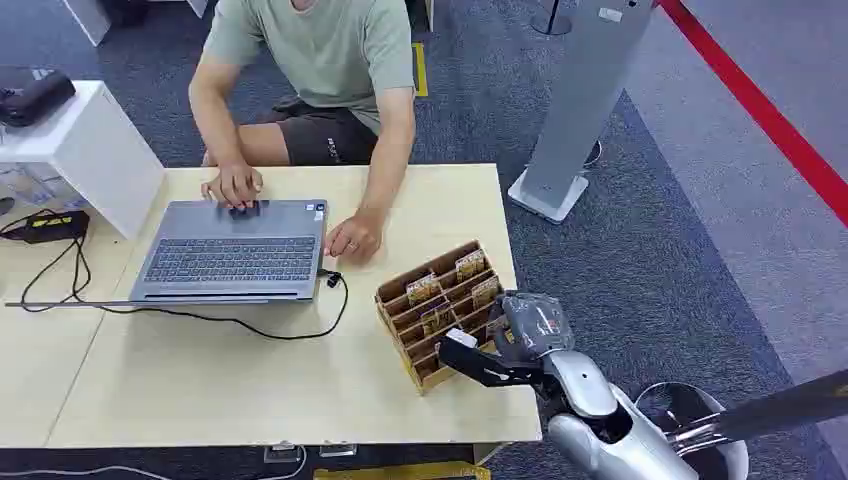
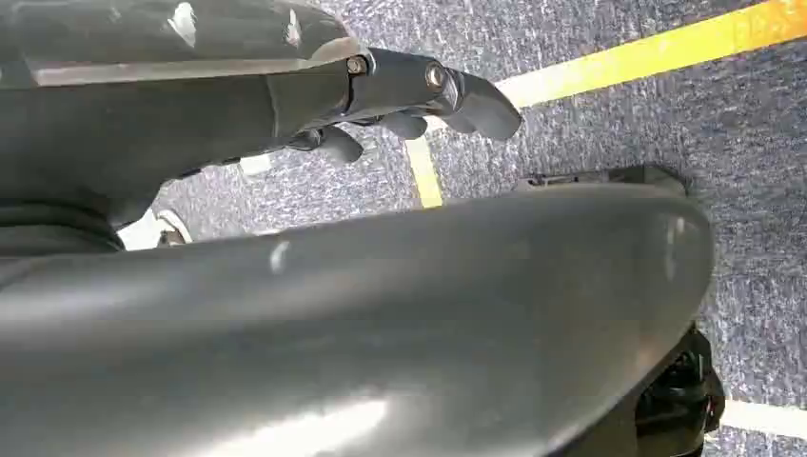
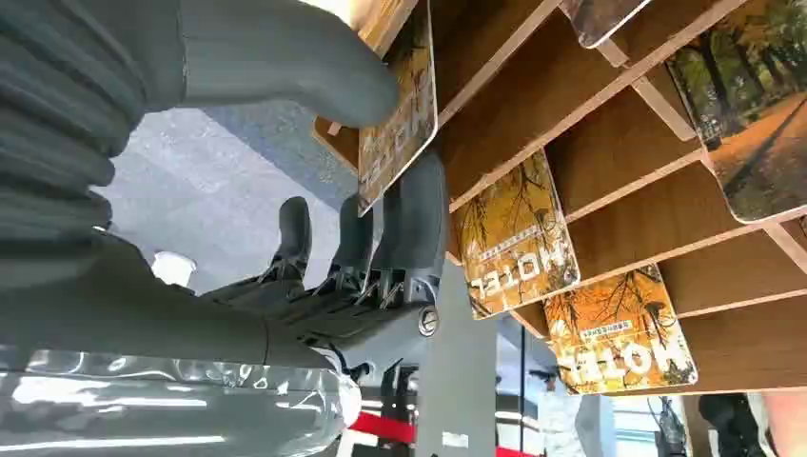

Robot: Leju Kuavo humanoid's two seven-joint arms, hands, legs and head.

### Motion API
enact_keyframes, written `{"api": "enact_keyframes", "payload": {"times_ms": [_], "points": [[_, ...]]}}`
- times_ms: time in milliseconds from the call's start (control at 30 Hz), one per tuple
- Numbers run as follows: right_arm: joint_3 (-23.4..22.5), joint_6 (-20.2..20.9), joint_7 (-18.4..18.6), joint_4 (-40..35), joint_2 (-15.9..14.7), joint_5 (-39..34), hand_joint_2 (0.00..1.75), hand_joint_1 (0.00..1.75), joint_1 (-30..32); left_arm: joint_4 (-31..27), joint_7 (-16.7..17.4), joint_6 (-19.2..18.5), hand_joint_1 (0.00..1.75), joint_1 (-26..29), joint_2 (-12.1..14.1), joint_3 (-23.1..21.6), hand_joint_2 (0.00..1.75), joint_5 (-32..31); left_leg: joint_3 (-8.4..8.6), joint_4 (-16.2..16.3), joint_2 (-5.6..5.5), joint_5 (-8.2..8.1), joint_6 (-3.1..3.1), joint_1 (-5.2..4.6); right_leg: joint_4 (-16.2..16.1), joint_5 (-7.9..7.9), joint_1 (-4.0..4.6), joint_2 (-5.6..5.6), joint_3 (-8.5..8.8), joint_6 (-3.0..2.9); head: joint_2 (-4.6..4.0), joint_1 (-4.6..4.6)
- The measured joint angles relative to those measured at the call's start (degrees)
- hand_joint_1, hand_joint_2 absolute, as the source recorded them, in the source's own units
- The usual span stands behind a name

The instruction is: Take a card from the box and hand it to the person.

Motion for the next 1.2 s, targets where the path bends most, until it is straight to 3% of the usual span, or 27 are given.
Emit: {"api": "enact_keyframes", "payload": {"times_ms": [267, 467, 667, 767, 1200], "points": [[-0.1, 0.0, 0.0, 0.0, 0.0, -0.2, 1.75, 1.03, 0.0, 0.0, 0.0, 0.0, 0.0, 0.0, 0.0, 0.0, 0.0, 0.0, 0.0, 0.0, 0.0, 0.0, 0.0, 0.0, 0.0, 0.0, 0.0, 0.0, 0.0, 0.0, 0.0, 0.0], [-0.2, 0.0, -0.1, 0.0, 0.1, -0.2, 1.75, 1.33, 0.1, 0.0, 0.0, 0.0, 0.0, 0.0, 0.0, 0.0, 0.0, 0.0, 0.0, 0.0, 0.0, 0.0, 0.0, 0.0, 0.0, 0.0, 0.0, 0.0, 0.0, 0.0, 0.0, 0.02], [-0.5, 0.0, -0.1, 0.0, 0.3, -0.2, 1.75, 1.48, 0.1, 0.0, 0.1, 0.0, 0.0, 0.0, 0.0, 0.0, 0.0, 0.1, 0.01, 0.0, 0.0, 0.0, 0.0, 0.0, 0.0, 0.0, 0.0, 0.0, 0.01, 0.0, 0.0, -0.02], [-0.5, 0.0, -0.1, 0.0, 0.5, -0.2, 1.75, 1.38, 0.0, 0.0, 0.2, 0.0, 0.0, 0.0, 0.0, 0.0, 0.0, 0.1, 0.02, 0.0, 0.0, 0.0, 0.0, 0.0, 0.0, 0.0, 0.0, 0.0, 0.01, 0.0, 0.0, 0.0], [-0.6, 0.1, -0.7, 0.0, 0.5, -0.5, 1.75, 1.38, 0.1, 0.0, -0.4, 0.6, 0.0, 0.0, 0.0, 0.0, 0.0, -0.1, 0.03, 0.0, 0.0, 0.0, 0.0, 0.0, 0.0, 0.0, 0.0, 0.0, 0.02, 0.0, 0.0, 0.0]]}}
